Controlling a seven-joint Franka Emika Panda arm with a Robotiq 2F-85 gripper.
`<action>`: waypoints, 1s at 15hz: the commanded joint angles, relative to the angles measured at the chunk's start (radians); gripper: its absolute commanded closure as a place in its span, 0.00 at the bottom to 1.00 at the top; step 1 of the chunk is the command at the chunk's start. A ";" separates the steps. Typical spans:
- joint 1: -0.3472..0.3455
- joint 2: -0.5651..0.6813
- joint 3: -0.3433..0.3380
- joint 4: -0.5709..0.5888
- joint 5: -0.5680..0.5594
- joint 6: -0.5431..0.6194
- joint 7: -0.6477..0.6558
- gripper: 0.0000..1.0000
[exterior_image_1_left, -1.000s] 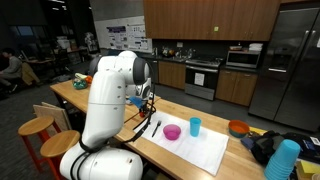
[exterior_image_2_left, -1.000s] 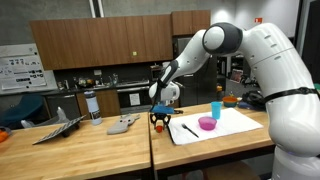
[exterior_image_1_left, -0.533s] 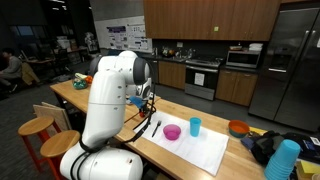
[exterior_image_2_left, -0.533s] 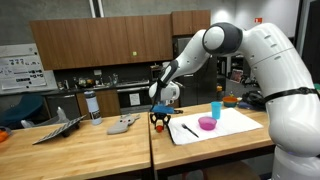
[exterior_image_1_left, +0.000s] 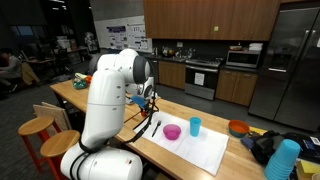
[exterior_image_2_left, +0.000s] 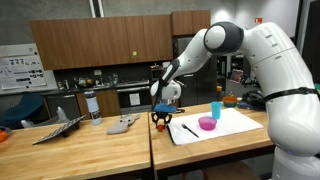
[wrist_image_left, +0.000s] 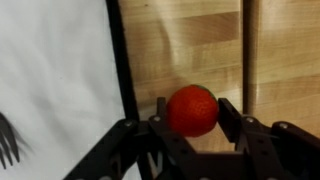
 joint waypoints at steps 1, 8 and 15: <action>-0.016 -0.092 -0.009 -0.079 -0.001 -0.010 -0.029 0.73; -0.028 -0.262 -0.013 -0.248 -0.035 -0.001 -0.049 0.73; -0.065 -0.354 0.003 -0.349 -0.012 0.014 -0.088 0.48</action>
